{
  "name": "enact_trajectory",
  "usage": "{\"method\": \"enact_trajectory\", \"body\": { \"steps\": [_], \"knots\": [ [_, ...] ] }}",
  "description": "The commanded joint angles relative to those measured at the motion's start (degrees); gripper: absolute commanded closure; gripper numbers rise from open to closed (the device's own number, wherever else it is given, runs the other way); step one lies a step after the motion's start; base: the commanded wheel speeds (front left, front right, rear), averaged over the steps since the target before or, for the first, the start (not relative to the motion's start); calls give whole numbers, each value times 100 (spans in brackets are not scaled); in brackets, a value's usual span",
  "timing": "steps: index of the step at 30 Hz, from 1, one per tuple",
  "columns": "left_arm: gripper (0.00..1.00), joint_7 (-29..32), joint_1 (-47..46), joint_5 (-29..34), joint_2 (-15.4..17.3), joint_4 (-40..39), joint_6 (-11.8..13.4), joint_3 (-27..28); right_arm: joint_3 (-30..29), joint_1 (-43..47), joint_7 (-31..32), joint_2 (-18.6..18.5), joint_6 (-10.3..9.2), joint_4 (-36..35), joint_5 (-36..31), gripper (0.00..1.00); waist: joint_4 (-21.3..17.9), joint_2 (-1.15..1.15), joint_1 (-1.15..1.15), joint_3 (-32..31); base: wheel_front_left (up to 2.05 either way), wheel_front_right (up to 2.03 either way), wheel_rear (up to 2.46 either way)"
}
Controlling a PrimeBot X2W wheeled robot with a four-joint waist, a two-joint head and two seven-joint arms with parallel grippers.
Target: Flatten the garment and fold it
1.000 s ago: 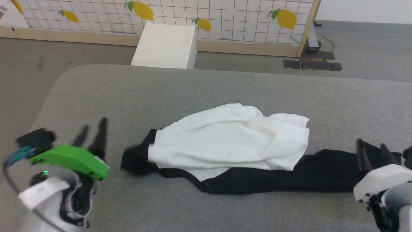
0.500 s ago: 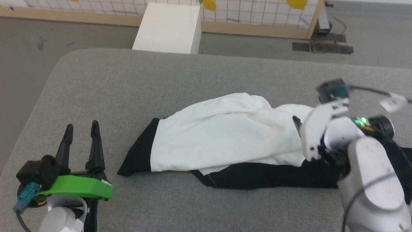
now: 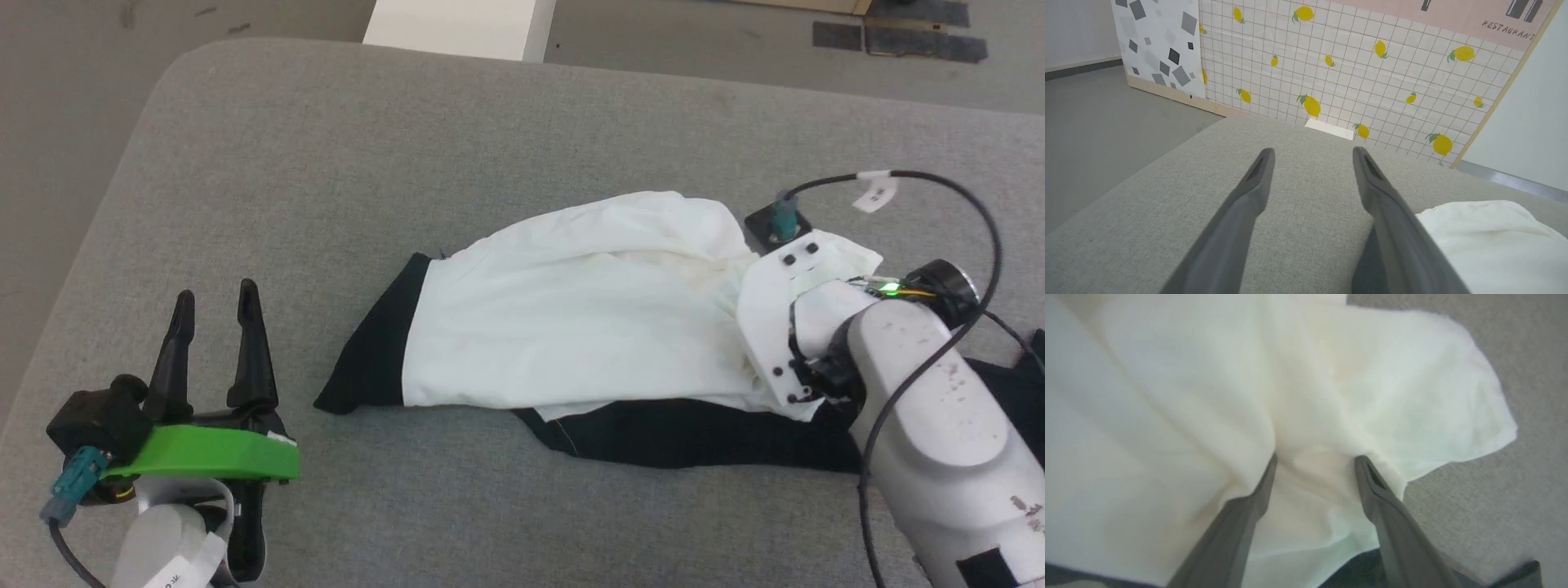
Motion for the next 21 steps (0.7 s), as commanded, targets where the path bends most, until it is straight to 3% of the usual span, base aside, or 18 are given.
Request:
{"method": "enact_trajectory", "body": {
  "steps": [1,2,3,8,14,21],
  "knots": [
    [0,-25,-97,97,-28,25,-44,29,39,119,101,27,-5,142,177,40,89,0,0,112,0,0,0],
    [0,-25,-110,108,-38,23,-52,44,38,121,112,14,-5,143,239,84,92,0,0,126,0,0,0],
    [0,-25,-120,116,-51,32,-60,57,24,100,63,-2,-5,111,299,100,98,0,0,150,0,0,0],
    [0,-26,-176,147,-45,49,-81,51,-570,-351,-516,-63,-5,16,61,100,121,0,0,260,0,0,0],
    [0,-26,-305,50,45,80,-87,-152,-1646,-1470,-1409,164,-5,115,-993,100,308,0,0,433,0,0,0],
    [0,-26,-391,-77,73,153,-88,-282,-2389,-2437,-2646,466,-5,373,-2070,100,482,0,0,576,0,0,0]
  ]
}}
